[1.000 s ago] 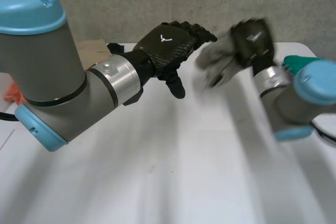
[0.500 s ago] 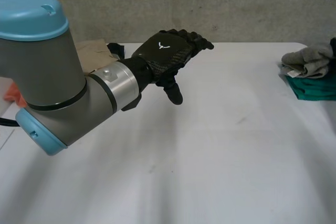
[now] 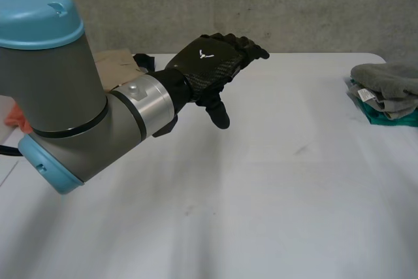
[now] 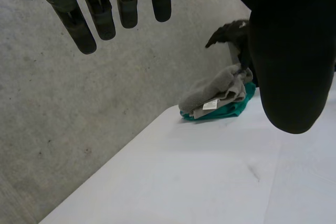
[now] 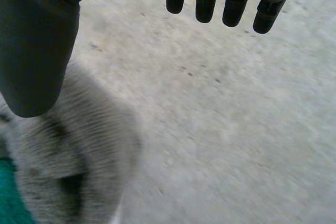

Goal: Fold the laundry.

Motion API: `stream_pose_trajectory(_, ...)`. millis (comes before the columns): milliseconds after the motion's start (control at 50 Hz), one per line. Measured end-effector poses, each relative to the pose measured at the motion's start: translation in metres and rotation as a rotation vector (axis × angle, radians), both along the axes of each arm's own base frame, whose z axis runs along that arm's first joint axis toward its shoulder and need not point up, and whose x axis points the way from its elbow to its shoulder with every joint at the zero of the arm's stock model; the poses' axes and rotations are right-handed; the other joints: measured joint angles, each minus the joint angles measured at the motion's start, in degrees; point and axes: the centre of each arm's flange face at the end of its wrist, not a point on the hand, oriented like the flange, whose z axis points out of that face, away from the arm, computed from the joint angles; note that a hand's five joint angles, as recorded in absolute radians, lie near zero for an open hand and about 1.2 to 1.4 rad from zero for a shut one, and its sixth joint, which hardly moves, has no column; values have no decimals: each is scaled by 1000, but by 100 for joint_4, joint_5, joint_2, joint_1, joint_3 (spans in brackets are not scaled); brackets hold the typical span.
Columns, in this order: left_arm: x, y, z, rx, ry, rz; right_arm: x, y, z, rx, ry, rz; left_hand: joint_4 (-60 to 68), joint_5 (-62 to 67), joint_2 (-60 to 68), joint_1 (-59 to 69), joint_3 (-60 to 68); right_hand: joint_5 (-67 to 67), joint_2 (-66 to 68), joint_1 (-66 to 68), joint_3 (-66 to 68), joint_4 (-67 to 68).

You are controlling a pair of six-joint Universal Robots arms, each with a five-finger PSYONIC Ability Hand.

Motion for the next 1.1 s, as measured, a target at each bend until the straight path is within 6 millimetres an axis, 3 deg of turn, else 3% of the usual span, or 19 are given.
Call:
stream_pose_trajectory(140,-1,5,7,-14,12,-10,-39,30,60,73,150,-233,0,0,0,0,0,0,0,4,0,0)
stream_pose_trajectory(220,0,8,19,-43,34,-13,-42,40,92,53,283,-344,0,0,0,0,0,0,0,0,0,0)
stream_pose_trajectory(260,1,9,29,-69,53,-11,-31,42,106,19,337,-366,0,0,0,0,0,0,0,0,0,0)
stream_pose_trajectory(300,5,9,45,-112,83,5,7,44,128,-76,377,-328,0,0,0,0,0,0,0,0,0,0)
stream_pose_trajectory(340,8,6,54,-138,100,26,30,46,138,-130,377,-287,0,0,0,0,0,0,0,4,0,0)
stream_pose_trajectory(440,32,-21,75,-200,136,204,116,76,157,-288,319,-50,0,0,0,0,0,0,0,0,0,0)
stream_pose_trajectory(460,36,-25,76,-203,137,229,120,79,157,-293,315,-34,0,0,0,0,0,0,0,4,0,0)
stream_pose_trajectory(500,54,-45,78,-214,136,338,151,99,153,-314,291,92,0,0,0,0,0,0,0,0,0,0)
stream_pose_trajectory(520,68,-61,77,-217,130,409,171,115,144,-309,279,186,0,0,0,0,0,0,0,0,0,0)
stream_pose_trajectory(580,94,-91,70,-214,108,526,198,139,124,-278,268,318,0,0,0,0,0,0,0,0,0,0)
stream_pose_trajectory(660,139,-147,37,-204,24,669,224,171,87,-187,260,455,2,0,0,5,0,0,-1,0,0,0)
stream_pose_trajectory(740,173,-198,-14,-220,-109,711,231,191,56,-87,264,499,12,0,12,21,0,0,-1,0,0,0)
stream_pose_trajectory(780,178,-208,-27,-228,-142,705,230,194,49,-65,266,499,13,0,12,21,0,0,-1,0,0,0)
stream_pose_trajectory(820,186,-229,-59,-246,-207,682,229,198,40,-31,271,494,78,24,69,98,55,0,-1,0,0,0)
stream_pose_trajectory(900,195,-255,-102,-255,-259,662,224,202,28,17,283,475,1054,918,1013,1245,974,0,-1,0,0,0)
stream_pose_trajectory(940,198,-264,-117,-249,-266,660,221,202,24,29,286,467,2444,2279,2510,2751,2465,0,-1,0,0,0)
stream_pose_trajectory(1000,198,-271,-131,-239,-261,657,218,202,22,40,287,456,4758,4530,4734,4966,4666,0,-1,0,0,0)
stream_pose_trajectory(1060,193,-273,-134,-230,-240,656,214,200,20,47,287,443,5627,5352,5598,5431,5503,0,-1,0,0,0)
stream_pose_trajectory(1100,186,-271,-122,-231,-204,660,209,198,20,51,286,428,5667,5368,5651,5431,5544,0,-1,0,0,0)
